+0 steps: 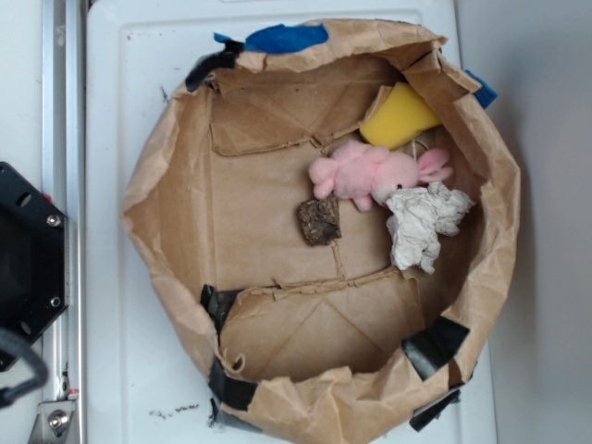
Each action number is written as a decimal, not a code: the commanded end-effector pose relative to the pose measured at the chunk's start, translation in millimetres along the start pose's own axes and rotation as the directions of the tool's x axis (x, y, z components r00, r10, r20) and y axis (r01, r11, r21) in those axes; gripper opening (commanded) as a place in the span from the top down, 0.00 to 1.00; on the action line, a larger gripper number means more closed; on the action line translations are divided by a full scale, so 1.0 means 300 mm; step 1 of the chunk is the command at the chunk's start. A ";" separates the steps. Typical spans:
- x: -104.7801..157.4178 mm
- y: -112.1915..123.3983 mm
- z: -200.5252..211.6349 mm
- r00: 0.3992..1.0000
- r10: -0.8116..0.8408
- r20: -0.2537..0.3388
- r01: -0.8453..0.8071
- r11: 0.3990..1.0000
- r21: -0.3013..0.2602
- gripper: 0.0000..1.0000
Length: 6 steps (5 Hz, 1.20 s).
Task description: Grab the white paper.
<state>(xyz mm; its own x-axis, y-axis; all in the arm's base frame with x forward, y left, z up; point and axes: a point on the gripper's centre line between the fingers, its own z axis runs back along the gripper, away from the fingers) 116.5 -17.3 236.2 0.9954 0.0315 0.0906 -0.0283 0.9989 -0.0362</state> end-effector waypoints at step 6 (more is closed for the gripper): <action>0.427 0.035 -0.183 0.953 0.274 0.129 -0.272 0.962 -0.027 0.00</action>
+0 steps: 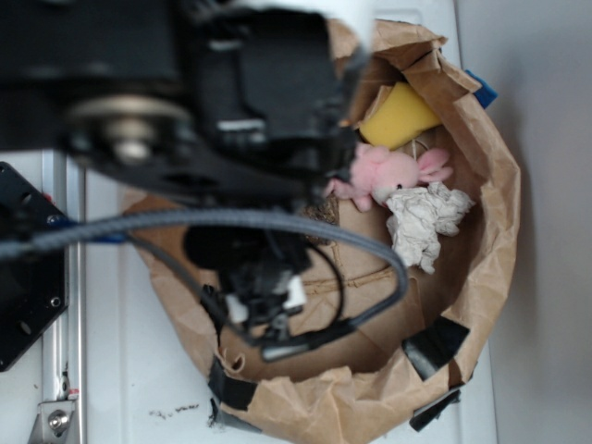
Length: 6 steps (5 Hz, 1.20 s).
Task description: Grab the white paper.
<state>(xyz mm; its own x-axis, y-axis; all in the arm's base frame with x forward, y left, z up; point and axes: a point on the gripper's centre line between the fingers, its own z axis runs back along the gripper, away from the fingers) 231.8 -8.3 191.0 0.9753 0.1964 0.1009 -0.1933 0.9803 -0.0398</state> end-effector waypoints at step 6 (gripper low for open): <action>0.085 -0.023 -0.020 0.919 0.329 0.216 -0.327 0.944 -0.043 0.00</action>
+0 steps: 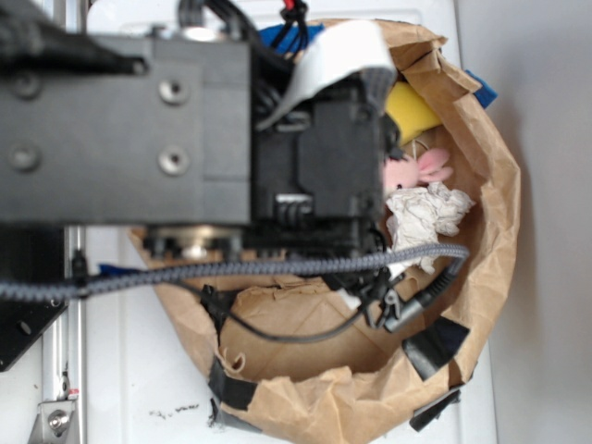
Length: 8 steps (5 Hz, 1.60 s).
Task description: Grab the white paper.
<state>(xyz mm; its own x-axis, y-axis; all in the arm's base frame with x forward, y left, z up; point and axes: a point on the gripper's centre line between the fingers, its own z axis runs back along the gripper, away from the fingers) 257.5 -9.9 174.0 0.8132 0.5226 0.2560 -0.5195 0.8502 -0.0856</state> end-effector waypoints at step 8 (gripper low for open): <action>0.070 -0.037 -0.222 0.996 0.075 -0.042 -0.082 0.980 -0.180 0.00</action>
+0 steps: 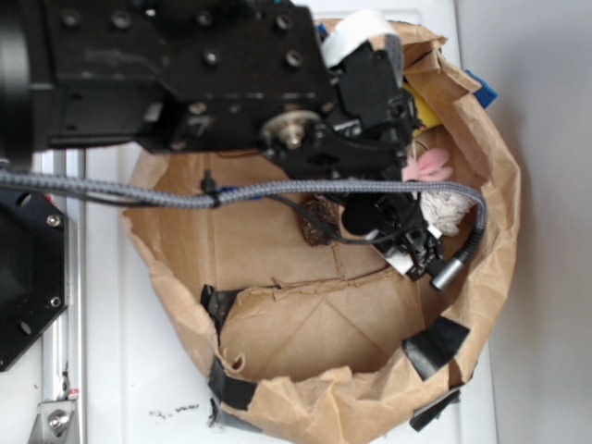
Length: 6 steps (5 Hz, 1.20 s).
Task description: Grab the white paper.
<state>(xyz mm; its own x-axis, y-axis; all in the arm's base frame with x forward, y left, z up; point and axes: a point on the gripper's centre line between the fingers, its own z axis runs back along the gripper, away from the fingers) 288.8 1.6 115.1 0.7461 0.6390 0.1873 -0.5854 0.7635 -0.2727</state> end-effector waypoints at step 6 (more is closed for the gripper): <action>-0.146 -0.118 -0.121 0.992 -0.129 0.005 0.129 0.992 0.018 0.00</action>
<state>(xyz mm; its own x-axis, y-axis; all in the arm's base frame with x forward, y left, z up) 282.7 -50.2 64.6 0.8035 0.5678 0.1786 -0.5391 0.8214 -0.1863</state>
